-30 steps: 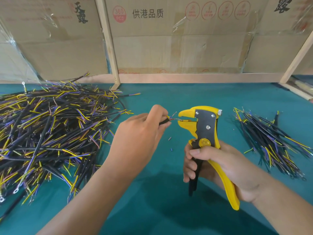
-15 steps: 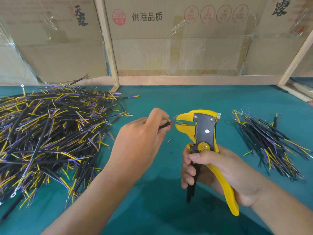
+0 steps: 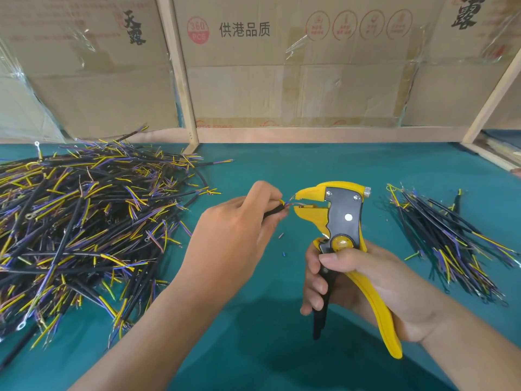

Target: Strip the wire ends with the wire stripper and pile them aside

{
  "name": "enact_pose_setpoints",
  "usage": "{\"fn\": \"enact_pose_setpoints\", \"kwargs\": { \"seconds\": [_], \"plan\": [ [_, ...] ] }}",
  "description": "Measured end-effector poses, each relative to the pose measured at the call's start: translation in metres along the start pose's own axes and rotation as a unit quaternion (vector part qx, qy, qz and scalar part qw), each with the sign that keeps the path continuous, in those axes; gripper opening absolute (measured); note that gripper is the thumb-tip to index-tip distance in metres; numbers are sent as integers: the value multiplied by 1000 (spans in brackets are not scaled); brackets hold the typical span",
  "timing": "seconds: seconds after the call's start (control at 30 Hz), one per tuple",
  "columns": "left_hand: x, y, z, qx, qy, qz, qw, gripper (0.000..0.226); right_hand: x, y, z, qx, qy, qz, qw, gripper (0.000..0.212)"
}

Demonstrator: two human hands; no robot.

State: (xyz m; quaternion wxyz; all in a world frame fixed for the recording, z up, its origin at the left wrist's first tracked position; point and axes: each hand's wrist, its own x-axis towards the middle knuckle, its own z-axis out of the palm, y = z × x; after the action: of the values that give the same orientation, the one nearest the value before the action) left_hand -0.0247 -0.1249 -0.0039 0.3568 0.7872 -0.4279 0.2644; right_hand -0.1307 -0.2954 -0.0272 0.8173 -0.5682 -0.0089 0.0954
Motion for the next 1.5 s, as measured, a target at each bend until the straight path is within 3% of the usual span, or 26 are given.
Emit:
{"fn": "enact_pose_setpoints", "kwargs": {
  "seconds": [0.43, 0.77, 1.5],
  "plan": [
    [1, 0, -2, -7, -13, 23, 1000, 20, -3, -4, 0, -59, 1, 9, 998, 22],
    [4, -8, -6, 24, -20, 69, 997, 19, -7, -7, -2, -55, -40, 30, 997, 24],
    [0, -8, -5, -135, -105, -42, 984, 16, -7, -3, -2, -58, -22, 21, 998, 45]
  ]
}}
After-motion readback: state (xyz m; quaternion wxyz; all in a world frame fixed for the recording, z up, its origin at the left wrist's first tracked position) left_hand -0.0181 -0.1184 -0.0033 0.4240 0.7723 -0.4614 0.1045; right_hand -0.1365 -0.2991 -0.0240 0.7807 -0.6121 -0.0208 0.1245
